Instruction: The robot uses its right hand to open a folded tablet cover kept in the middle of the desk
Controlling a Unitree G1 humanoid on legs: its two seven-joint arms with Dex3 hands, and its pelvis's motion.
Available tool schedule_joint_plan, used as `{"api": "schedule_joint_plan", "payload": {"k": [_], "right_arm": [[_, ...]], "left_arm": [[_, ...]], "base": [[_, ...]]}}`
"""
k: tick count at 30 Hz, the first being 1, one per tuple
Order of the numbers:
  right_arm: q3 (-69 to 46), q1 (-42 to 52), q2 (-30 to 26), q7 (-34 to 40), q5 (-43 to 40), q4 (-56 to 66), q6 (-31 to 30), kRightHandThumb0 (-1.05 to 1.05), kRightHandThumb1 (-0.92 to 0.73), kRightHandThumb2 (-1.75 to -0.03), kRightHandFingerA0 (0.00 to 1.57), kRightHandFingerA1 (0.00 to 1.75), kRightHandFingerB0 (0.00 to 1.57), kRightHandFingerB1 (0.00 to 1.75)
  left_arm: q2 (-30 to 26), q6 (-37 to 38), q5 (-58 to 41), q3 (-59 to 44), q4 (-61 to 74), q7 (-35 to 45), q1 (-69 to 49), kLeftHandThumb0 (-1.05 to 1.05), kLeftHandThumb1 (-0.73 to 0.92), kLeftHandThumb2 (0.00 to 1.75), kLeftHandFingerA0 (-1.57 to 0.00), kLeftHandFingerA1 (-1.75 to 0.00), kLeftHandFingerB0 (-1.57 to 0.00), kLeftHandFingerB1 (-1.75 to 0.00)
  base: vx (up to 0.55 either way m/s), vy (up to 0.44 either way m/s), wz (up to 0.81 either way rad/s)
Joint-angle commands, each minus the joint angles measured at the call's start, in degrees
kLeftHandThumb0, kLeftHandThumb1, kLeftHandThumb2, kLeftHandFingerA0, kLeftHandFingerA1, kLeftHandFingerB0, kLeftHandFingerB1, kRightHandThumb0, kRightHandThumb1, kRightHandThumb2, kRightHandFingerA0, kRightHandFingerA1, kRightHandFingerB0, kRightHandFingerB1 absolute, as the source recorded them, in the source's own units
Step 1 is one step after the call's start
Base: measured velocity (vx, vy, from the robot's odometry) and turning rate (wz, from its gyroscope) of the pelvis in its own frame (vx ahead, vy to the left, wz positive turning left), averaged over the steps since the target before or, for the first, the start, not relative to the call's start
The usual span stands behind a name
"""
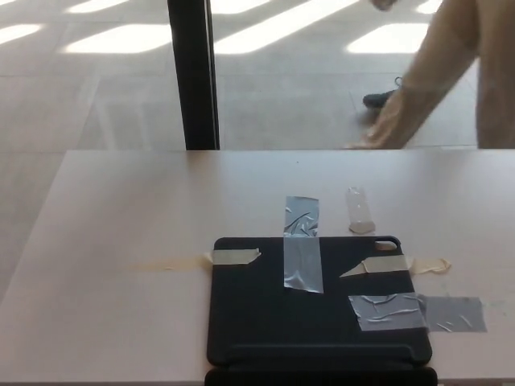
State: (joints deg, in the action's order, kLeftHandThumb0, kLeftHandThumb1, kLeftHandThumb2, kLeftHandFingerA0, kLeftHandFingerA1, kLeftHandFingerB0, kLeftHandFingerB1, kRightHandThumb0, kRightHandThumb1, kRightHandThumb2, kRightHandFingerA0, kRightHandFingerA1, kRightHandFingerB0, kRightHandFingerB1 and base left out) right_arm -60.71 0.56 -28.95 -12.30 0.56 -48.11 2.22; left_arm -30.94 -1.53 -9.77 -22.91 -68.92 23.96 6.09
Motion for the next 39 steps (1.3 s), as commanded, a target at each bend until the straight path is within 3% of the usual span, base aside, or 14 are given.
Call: {"api": "schedule_joint_plan", "payload": {"k": [1, 5, 6, 10, 12, 13, 14, 17, 21, 22, 26, 36, 37, 39], "right_arm": [[-5.76, -4.52, 1.2, 8.89, -13.07, -13.86, -0.07, -0.82, -0.92, -0.62, 0.34, 1.41, 0.09, 0.65], [-3.52, -4.11, 2.34, 7.52, -12.46, -14.82, 2.09, -0.85, -0.87, -0.67, 0.43, 1.23, 0.28, 0.69], [-3.39, -4.15, 2.56, 7.29, -12.98, -15.0, 2.65, -0.86, -0.85, -0.68, 0.46, 1.36, 0.29, 0.72], [-3.18, -4.77, 2.25, 6.09, -15.45, -16.36, 2.21, -0.88, -0.81, -0.67, 0.47, 1.35, 0.35, 0.77], [-1.99, -4.38, 2.35, 4.45, -15.63, -16.91, 2.7, -0.91, -0.65, -1.14, 0.63, 1.15, 0.39, 0.71], [-0.92, -3.99, 2.22, 3.68, -15.49, -17.11, 2.98, -0.9, -0.8, -0.66, 0.52, 1.33, 0.46, 0.74], [0.17, -3.54, 2.07, 2.58, -15.47, -17.58, 3.79, -0.9, -0.65, -1.15, 0.63, 1.15, 0.42, 0.7], [3.63, -2.87, 1.75, 1.43, -15.21, -17.47, 4.5, -0.91, -0.63, -1.14, 0.65, 1.11, 0.45, 0.68], [8.01, -1.57, 1.29, -0.46, -14.97, -17.0, 5.77, -0.89, -0.63, -1.13, 0.66, 1.08, 0.43, 0.67], [9.28, -1.32, 1.07, -0.68, -14.55, -17.31, 6.39, -0.91, -0.8, -0.65, 0.55, 1.09, 0.5, 0.64], [12.99, -0.66, 0.58, -0.59, -14.63, -17.8, 8.35, -0.94, -0.6, -0.94, 0.59, 1.02, 0.52, 0.7], [17.73, -0.32, -0.2, -0.1, -16.06, -19.01, 10.53, -0.89, -0.81, -0.65, 0.55, 1.01, 0.48, 0.62], [17.73, -0.25, -0.2, -0.43, -16.49, -18.95, 10.44, -0.89, -0.8, -0.64, 0.54, 1.02, 0.47, 0.62], [17.77, -0.14, -0.23, -1.04, -17.09, -19.2, 10.55, -0.88, -0.8, -0.64, 0.54, 1.0, 0.43, 0.61]], "left_arm": [[-0.15, -0.16, -0.34, -0.14, -2.32, -1.2, -0.64, -1.04, 0.49, 1.11, -0.49, -0.99, -0.24, -0.84], [-0.12, -0.29, -0.37, -0.21, -3.0, -1.36, -0.39, -1.05, 0.5, 1.11, -0.53, -1.02, -0.25, -0.84], [-0.16, -0.11, -0.03, 0.17, -2.95, -1.24, -0.54, -1.05, 0.69, 0.61, -0.43, -1.16, -0.25, -1.03], [-0.19, -0.12, 0.49, 0.86, -2.94, -1.47, -0.6, -1.05, 0.67, 0.67, -0.39, -1.1, -0.31, -1.0], [-0.02, -1.06, -0.43, 0.03, -3.62, -2.13, 0.0, -0.99, 0.45, 1.08, -0.55, -1.04, -0.3, -0.86], [-0.01, -0.91, -0.41, 0.07, -3.67, -2.12, 0.0, -1.05, 0.64, 0.64, -0.45, -1.23, -0.27, -1.08], [-0.13, -0.78, -0.16, 0.37, -3.69, -1.76, -0.1, -1.04, 0.47, 1.11, -0.52, -1.02, -0.21, -0.82], [-0.19, -0.74, -0.02, 0.59, -3.68, -1.98, -0.08, -1.03, 0.66, 0.65, -0.42, -1.12, -0.31, -1.0], [-0.13, -0.89, -0.34, 0.29, -3.84, -2.3, -0.39, -1.01, 0.65, 0.68, -0.43, -1.11, -0.33, -0.99], [-0.18, -0.76, -0.27, 0.37, -3.76, -2.2, -0.62, -1.03, 0.64, 0.68, -0.42, -1.12, -0.32, -1.0], [-0.29, -1.25, -0.68, -0.01, -3.72, -2.3, -0.62, -1.02, 0.63, 0.66, -0.42, -1.19, -0.27, -1.05], [-0.4, -1.82, -0.86, -0.32, -3.6, -2.21, -0.05, -0.99, 0.64, 0.69, -0.46, -1.23, -0.3, -1.08], [-0.39, -1.75, -0.87, -0.37, -3.64, -2.23, -0.16, -0.97, 0.49, 1.07, -0.6, -1.04, -0.4, -0.89], [-0.42, -1.91, -1.23, -0.77, -3.64, -2.26, -0.41, -0.97, 0.49, 1.07, -0.6, -1.05, -0.39, -0.89]], "base": [[0.0, 0.0, 0.0], [0.0, 0.0, 0.0], [0.0, 0.0, 0.0], [0.0, 0.0, 0.0], [0.0, 0.0, 0.0], [0.0, 0.0, 0.0], [0.0, 0.0, 0.0], [0.0, 0.0, 0.0], [0.0, 0.0, 0.0], [0.0, 0.0, 0.0], [0.0, 0.0, 0.0], [0.0, 0.0, 0.0], [0.0, 0.0, 0.0], [0.0, 0.0, 0.0]]}}
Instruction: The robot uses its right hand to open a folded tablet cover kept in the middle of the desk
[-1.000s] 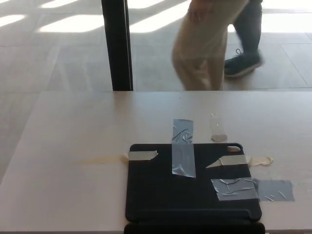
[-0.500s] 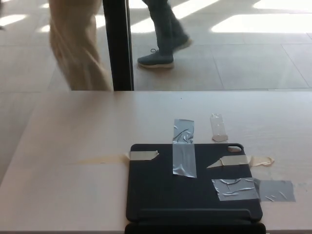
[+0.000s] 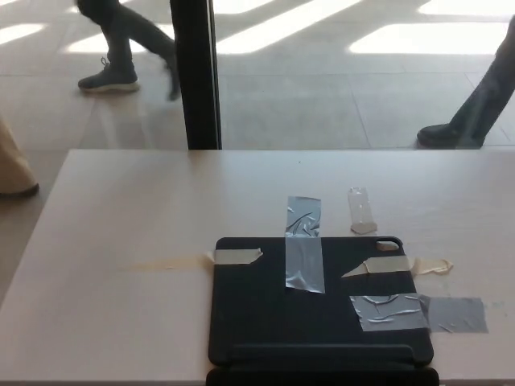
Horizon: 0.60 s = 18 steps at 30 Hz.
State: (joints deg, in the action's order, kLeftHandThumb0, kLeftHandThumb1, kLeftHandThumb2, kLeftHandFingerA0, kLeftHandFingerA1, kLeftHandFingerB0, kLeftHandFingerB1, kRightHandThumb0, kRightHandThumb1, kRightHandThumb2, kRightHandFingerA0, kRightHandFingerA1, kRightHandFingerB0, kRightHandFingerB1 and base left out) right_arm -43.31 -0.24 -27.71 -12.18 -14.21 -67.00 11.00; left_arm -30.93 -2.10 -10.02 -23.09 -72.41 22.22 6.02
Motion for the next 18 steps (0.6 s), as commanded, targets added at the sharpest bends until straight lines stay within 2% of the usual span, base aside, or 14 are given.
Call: {"api": "schedule_joint_plan", "payload": {"k": [1, 2, 3, 4, 5, 6, 7, 8, 10, 14, 15, 16, 18], "right_arm": [[0.54, 0.67, -1.43, -1.09, -2.31, -0.45, 2.09, -0.89, -0.79, -0.64, 0.54, 1.0, 0.43, 0.62], [0.87, 0.67, -1.51, -0.75, -2.2, -0.33, 1.99, -0.91, -0.78, -0.63, 0.53, 1.02, 0.45, 0.62], [1.52, 1.56, -1.26, 0.0, -1.59, -0.19, 2.76, -0.9, -0.78, -0.64, 0.56, 1.07, 0.49, 0.65], [1.87, 1.98, -1.33, 0.04, -1.37, -0.24, 3.03, -0.87, -0.63, -1.13, 0.68, 1.03, 0.47, 0.67], [2.4, 2.48, -1.49, 0.01, -1.22, -0.35, 3.32, -0.87, -0.63, -1.13, 0.68, 1.03, 0.47, 0.67], [3.31, 2.66, -1.77, -0.75, -0.78, -0.44, 3.37, -0.88, -0.81, -0.64, 0.52, 1.05, 0.48, 0.62], [3.36, 2.28, -1.72, -0.49, -1.09, -0.88, 3.39, -0.92, -0.63, -0.83, 0.54, 0.93, 0.45, 0.61], [3.69, 2.37, -1.64, -0.11, -1.1, -0.81, 3.71, -0.88, -0.79, -0.64, 0.54, 0.96, 0.5, 0.62], [4.21, 2.72, -1.43, 0.51, -1.14, -0.22, 4.19, -0.87, -0.79, -0.63, 0.54, 0.97, 0.52, 0.63], [5.37, 2.74, -1.37, 1.75, -1.09, 0.23, 4.42, -0.88, -0.77, -0.64, 0.59, 0.98, 0.5, 0.62], [5.8, 2.7, -1.54, 1.64, -0.89, 0.06, 4.34, -0.87, -0.78, -0.64, 0.54, 0.95, 0.48, 0.61], [5.98, 2.62, -1.66, 1.7, -0.95, 0.01, 4.14, -0.88, -0.77, -0.63, 0.55, 0.99, 0.46, 0.64], [6.23, 2.66, -1.75, 1.55, -1.18, 0.05, 4.1, -0.88, -0.77, -0.64, 0.54, 1.0, 0.46, 0.64]], "left_arm": [[-0.35, -1.47, -1.46, -1.1, -0.03, -0.62, -0.39, -0.97, 0.48, 1.06, -0.6, -1.05, -0.41, -0.91], [-0.38, -1.29, -1.34, -1.09, -0.05, -0.29, -0.5, -1.01, 0.64, 0.67, -0.47, -1.17, -0.36, -1.05], [-0.5, -0.92, -1.33, -1.15, 0.0, 0.4, -1.38, -0.98, 0.48, 1.08, -0.57, -1.04, -0.35, -0.89], [-0.5, -0.83, -1.2, -1.09, 0.02, 0.28, -1.73, -1.02, 0.63, 0.67, -0.47, -1.16, -0.37, -1.05], [-0.46, -0.76, -1.03, -0.96, 0.06, -0.02, -2.13, -1.02, 0.63, 0.67, -0.47, -1.16, -0.37, -1.05], [-0.5, -0.94, -1.38, -1.2, 0.33, 0.46, -2.19, -0.97, 0.48, 1.07, -0.58, -1.04, -0.38, -0.89], [-0.56, -0.58, -1.09, -0.96, 0.56, 0.21, -2.22, -0.99, 0.63, 0.72, -0.51, -1.16, -0.39, -1.02], [-0.57, -0.54, -1.14, -1.05, 0.59, 0.09, -2.22, -0.98, 0.63, 0.71, -0.51, -1.17, -0.38, -1.02], [-0.57, -0.65, -1.44, -1.42, 0.41, -0.26, -2.09, -1.0, 0.61, 0.69, -0.5, -1.16, -0.37, -1.02], [-0.58, -0.54, -1.51, -1.83, 0.29, -0.23, -1.79, -0.99, 0.6, 0.68, -0.5, -1.16, -0.37, -1.01], [-0.56, -0.56, -1.5, -1.89, 0.28, -0.39, -1.72, -0.96, 0.46, 1.06, -0.62, -1.05, -0.4, -0.89], [-0.59, -0.51, -1.4, -1.83, 0.38, -0.14, -1.76, -0.96, 0.47, 1.05, -0.63, -1.06, -0.45, -0.92], [-0.68, -0.85, -1.35, -1.8, 0.62, 0.09, -1.71, -0.99, 0.49, 1.05, -0.63, -1.08, -0.46, -0.93]], "base": [[0.0, 0.0, 0.0], [0.0, 0.0, 0.0], [0.0, 0.0, 0.0], [0.0, 0.0, 0.0], [0.0, 0.0, 0.0], [0.0, 0.0, 0.0], [0.0, 0.0, 0.0], [0.0, 0.0, 0.0], [0.0, 0.0, 0.0], [0.0, 0.0, 0.0], [0.0, 0.0, 0.0], [0.0, 0.0, 0.0], [0.0, 0.0, 0.0]]}}
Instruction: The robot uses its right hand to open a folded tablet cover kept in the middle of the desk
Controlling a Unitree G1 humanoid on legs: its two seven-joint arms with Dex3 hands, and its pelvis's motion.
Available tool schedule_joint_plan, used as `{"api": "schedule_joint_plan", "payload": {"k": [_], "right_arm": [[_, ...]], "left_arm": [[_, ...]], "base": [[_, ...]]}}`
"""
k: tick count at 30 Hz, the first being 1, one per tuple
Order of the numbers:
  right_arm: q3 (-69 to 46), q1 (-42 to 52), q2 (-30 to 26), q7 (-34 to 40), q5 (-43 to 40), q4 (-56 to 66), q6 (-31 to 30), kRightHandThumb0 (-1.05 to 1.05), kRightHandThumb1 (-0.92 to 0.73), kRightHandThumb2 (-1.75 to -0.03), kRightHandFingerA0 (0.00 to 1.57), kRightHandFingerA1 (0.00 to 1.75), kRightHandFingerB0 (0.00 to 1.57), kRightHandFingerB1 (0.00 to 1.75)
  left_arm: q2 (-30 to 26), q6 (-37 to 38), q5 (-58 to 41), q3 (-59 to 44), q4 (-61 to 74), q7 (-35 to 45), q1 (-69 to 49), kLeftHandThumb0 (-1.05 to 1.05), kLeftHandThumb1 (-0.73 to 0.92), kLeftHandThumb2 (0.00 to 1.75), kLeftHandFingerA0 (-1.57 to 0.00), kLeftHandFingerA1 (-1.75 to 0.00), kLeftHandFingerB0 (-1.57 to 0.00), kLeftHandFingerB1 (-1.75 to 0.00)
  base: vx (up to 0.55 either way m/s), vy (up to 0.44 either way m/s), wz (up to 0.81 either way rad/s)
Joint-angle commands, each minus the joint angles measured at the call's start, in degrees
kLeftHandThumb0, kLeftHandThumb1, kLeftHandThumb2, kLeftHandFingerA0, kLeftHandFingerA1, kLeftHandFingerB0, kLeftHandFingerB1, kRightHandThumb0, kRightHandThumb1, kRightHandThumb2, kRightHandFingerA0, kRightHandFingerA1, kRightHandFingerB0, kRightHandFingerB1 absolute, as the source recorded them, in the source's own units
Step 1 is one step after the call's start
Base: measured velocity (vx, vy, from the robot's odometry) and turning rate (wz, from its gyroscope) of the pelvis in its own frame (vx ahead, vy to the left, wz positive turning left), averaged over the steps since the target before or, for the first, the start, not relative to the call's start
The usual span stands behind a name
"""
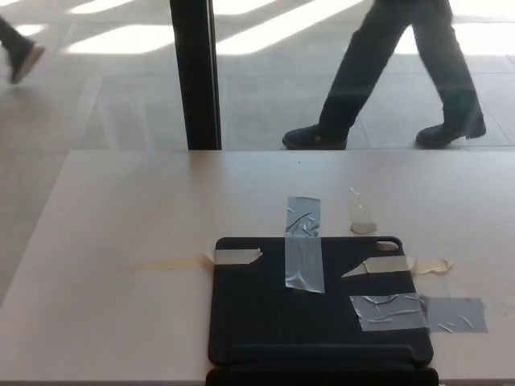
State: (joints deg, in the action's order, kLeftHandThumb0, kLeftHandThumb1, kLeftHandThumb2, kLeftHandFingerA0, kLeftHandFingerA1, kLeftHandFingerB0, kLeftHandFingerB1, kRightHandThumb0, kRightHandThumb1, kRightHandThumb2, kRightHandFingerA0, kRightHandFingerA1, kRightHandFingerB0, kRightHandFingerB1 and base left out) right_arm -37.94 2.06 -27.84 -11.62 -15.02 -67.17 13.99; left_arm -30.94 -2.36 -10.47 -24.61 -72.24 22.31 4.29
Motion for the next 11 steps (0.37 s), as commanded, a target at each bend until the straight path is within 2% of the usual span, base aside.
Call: {"api": "schedule_joint_plan", "payload": {"k": [1, 2, 6, 7, 8, 9, 11], "right_arm": [[1.1, 0.4, -1.82, 0.94, -0.29, -0.02, 1.1, -0.9, -0.76, -0.64, 0.55, 1.03, 0.47, 0.64], [1.19, 0.34, -1.94, 0.78, -0.47, -0.25, 1.01, -0.89, -0.76, -0.63, 0.53, 1.03, 0.45, 0.63], [1.93, 0.19, -2.07, 0.97, -0.34, -0.67, 1.37, -0.88, -0.77, -0.63, 0.52, 0.97, 0.45, 0.64], [1.8, 0.07, -2.05, 0.42, -0.9, -0.54, 1.31, -0.88, -0.76, -0.63, 0.53, 0.97, 0.43, 0.65], [1.97, -0.16, -2.13, 0.55, -0.83, -0.38, 1.24, -0.88, -0.76, -0.63, 0.53, 0.97, 0.43, 0.65], [1.66, 0.0, -1.99, -0.12, -1.36, -0.12, 1.41, -0.9, -0.75, -0.63, 0.54, 1.06, 0.45, 0.67], [1.64, 0.03, -1.98, -0.37, -1.48, -0.1, 1.41, -0.91, -0.75, -0.63, 0.55, 1.12, 0.44, 0.68]], "left_arm": [[-0.63, -0.6, -0.87, -0.28, 0.43, -0.12, -0.04, -0.98, 0.62, 0.71, -0.52, -1.17, -0.42, -1.05], [-0.62, -0.69, -0.83, -0.26, 0.4, -0.29, -0.04, -0.97, 0.48, 1.04, -0.62, -1.05, -0.46, -0.92], [-0.7, -0.81, -0.89, -0.47, -0.07, -0.35, 0.13, -0.96, 0.47, 1.05, -0.62, -1.05, -0.42, -0.89], [-0.64, -0.78, -0.87, -0.53, -0.21, -0.55, 0.28, -0.95, 0.61, 0.68, -0.48, -1.14, -0.35, -0.99], [-0.58, -0.85, -1.04, -0.69, -0.15, -0.52, 0.4, -0.95, 0.61, 0.68, -0.48, -1.14, -0.35, -0.99], [-0.62, -0.76, -1.0, -0.68, -0.11, -0.29, 0.36, -0.96, 0.47, 1.05, -0.6, -1.04, -0.42, -0.9], [-0.61, -0.7, -0.96, -0.69, -0.09, -0.23, 0.3, -0.96, 0.47, 1.05, -0.6, -1.04, -0.42, -0.91]], "base": [[0.0, 0.0, 0.0], [0.0, 0.0, 0.0], [0.0, 0.0, 0.0], [0.0, 0.0, 0.0], [0.0, 0.0, 0.0], [0.0, 0.0, 0.0], [0.0, 0.0, 0.0]]}}
